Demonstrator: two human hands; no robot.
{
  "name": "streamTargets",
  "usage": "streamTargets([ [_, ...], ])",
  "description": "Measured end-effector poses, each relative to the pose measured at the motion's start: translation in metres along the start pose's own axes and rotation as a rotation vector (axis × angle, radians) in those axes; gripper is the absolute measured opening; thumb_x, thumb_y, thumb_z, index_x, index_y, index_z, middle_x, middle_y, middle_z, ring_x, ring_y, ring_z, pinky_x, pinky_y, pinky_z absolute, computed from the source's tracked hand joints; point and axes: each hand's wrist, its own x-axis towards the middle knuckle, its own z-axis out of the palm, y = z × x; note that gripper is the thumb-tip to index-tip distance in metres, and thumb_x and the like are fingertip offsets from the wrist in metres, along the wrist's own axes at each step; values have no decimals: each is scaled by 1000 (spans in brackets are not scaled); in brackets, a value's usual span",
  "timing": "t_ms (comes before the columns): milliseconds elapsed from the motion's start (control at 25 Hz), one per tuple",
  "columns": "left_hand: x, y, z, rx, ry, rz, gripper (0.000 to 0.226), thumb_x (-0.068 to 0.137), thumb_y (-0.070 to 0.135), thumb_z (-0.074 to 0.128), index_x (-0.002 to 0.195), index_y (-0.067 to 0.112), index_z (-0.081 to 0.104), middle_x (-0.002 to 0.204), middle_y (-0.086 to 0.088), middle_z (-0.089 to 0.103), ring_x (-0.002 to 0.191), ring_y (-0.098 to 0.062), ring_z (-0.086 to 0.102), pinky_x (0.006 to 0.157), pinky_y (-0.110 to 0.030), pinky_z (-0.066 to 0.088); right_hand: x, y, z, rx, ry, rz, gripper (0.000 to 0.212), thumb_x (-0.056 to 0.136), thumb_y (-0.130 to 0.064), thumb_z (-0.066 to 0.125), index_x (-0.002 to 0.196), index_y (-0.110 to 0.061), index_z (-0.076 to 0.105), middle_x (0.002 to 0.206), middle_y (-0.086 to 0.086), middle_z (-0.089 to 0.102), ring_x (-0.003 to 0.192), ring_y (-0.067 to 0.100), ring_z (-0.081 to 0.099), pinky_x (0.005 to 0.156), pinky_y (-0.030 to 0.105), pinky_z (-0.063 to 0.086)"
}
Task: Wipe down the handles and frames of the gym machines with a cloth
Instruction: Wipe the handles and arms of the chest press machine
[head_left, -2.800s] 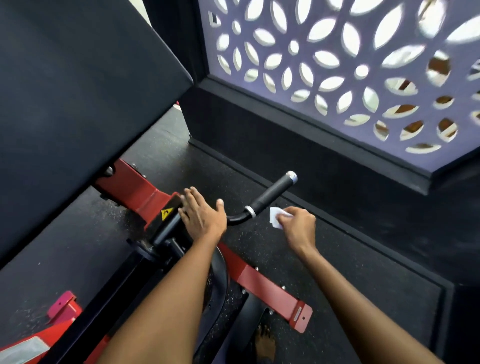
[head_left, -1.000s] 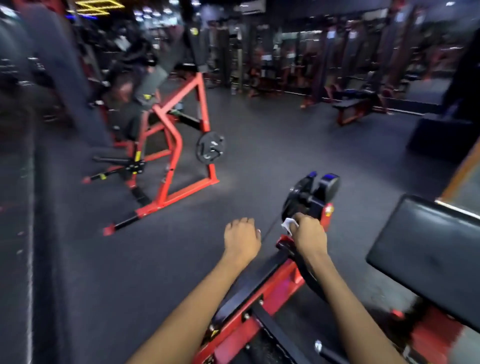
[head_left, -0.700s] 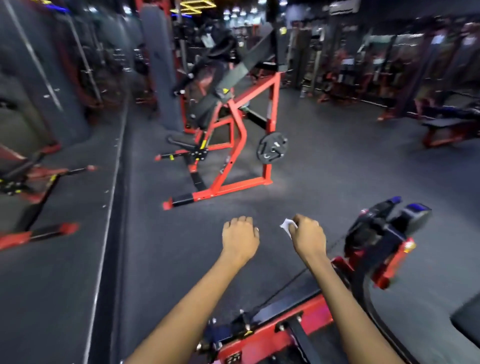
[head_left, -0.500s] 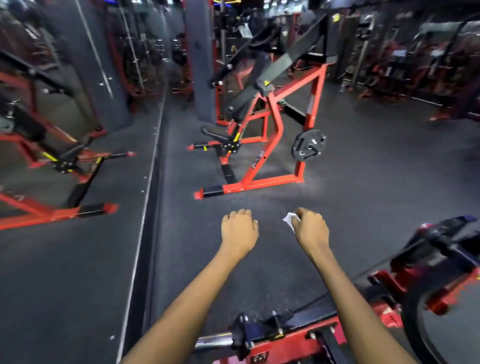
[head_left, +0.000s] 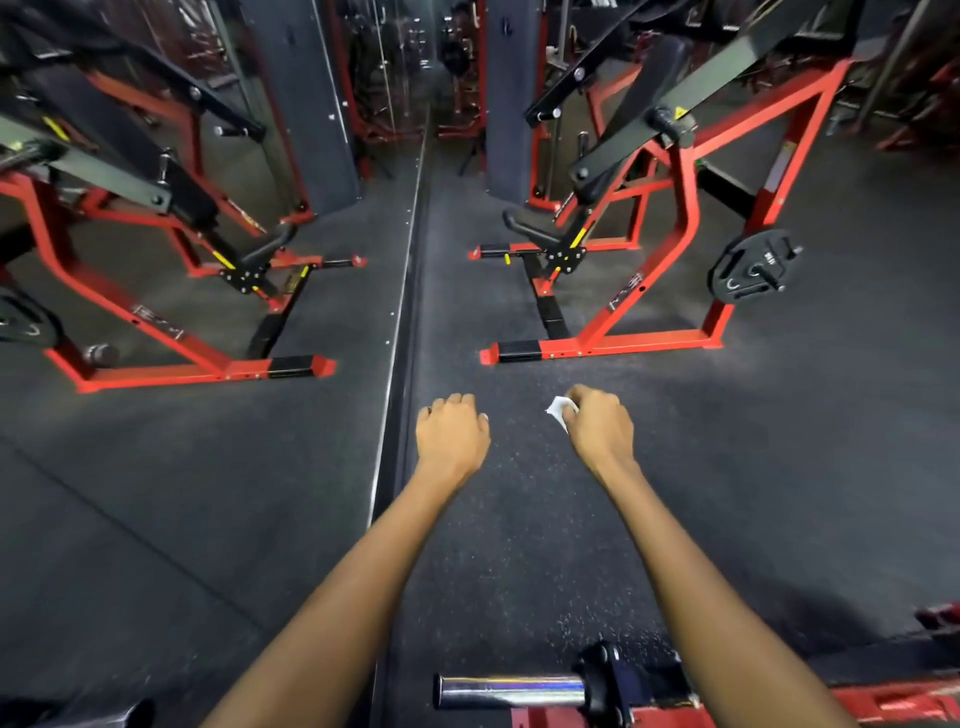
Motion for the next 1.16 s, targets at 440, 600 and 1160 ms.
streamTargets([
  [440,63,-42,-9,-14,31,-44,37,99,30,37,126,10,54,126,-7,59,114,-26,55,96,-35,37,73,-59,30,4,-5,-65,15,90,-9,48,99,-6,59,102,19,63,95,37,59,67,35,38],
  [600,99,-53,-13,6,17,20,39,100,33,37,131,14,51,128,-3,57,117,-23,53,98,-34,37,113,-70,40,-19,32,-28,16,90,-10,50,101,-8,62,104,18,65,99,36,60,70,35,42],
  [1160,414,-45,-19,-41,33,98,38,98,33,41,129,13,52,130,-6,57,118,-27,54,95,-36,40,398,-110,40,-223,169,-167,21,91,-17,47,100,-9,65,104,12,64,103,32,57,78,37,40],
])
